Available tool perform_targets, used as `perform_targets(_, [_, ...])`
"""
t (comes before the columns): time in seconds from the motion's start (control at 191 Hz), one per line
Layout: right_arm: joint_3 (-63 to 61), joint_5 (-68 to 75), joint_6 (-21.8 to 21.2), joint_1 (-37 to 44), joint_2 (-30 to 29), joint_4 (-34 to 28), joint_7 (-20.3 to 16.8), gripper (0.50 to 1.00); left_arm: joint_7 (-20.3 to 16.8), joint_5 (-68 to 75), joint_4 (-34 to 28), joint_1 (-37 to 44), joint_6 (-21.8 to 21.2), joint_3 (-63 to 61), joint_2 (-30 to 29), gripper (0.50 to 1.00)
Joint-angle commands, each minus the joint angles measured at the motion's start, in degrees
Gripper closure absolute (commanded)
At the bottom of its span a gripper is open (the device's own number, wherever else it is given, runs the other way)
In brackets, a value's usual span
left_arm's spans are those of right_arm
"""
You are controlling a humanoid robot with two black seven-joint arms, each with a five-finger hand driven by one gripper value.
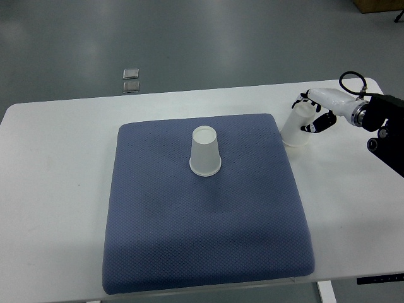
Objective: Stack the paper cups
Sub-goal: 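Close the right hand fingers on the cup and lift it, then carry the held cup over the cup on the pad and lower it on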
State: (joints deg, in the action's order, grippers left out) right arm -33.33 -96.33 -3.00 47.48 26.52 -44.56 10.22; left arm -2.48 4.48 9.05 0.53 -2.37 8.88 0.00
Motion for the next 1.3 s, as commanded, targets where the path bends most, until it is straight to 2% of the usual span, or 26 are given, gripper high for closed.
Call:
perform_targets(0.0, [-0.34, 0.62, -0.51, 2.18, 1.95, -2.9, 0.15, 1.0, 0.02, 0.0, 0.0, 0.0, 0.0, 0.0, 0.0, 0.5])
perform_targets(0.309, [-0.42, 10.9, -6.49, 8.94, 7.05, -16.87, -0.2, 1.0, 0.02, 0.0, 0.0, 0.0, 0.0, 0.0, 0.0, 0.5])
perform_targets(0.362, [-0.42, 10.9, -6.49, 8.94, 7.05, -16.87, -0.2, 1.0, 0.02, 0.0, 0.0, 0.0, 0.0, 0.0, 0.0, 0.5])
perform_targets(0.367, [-0.42, 11.08, -7.53, 9.64, 7.92, -19.83, -0.37, 1.0, 0.02, 0.0, 0.0, 0.0, 0.0, 0.0, 0.0, 0.5])
perform_targets(0.378, [-0.42, 11.08, -7.89, 9.91, 8.1, -20.47, -0.38, 1.0, -0.07, 0.0, 0.0, 0.0, 0.0, 0.0, 0.0, 0.5])
perform_targets(0.629, [-0.51, 11.25, -12.9, 10.35, 7.66, -28.12, -0.99, 1.0, 0.02, 0.0, 0.0, 0.0, 0.0, 0.0, 0.0, 0.5])
perform_targets(0.818, [-0.42, 11.08, -16.07, 10.35, 5.21, -29.7, -2.48, 1.0, 0.02, 0.0, 0.0, 0.0, 0.0, 0.0, 0.0, 0.5])
perform_targets(1.049, [-0.07, 10.37, -16.25, 10.26, 0.99, -29.35, -5.21, 1.0, 0.02, 0.0, 0.0, 0.0, 0.0, 0.0, 0.0, 0.5])
perform_targets(1.295, [0.1, 10.02, -16.33, 10.26, -0.25, -28.47, -6.44, 1.0, -0.07, 0.0, 0.0, 0.0, 0.0, 0.0, 0.0, 0.5])
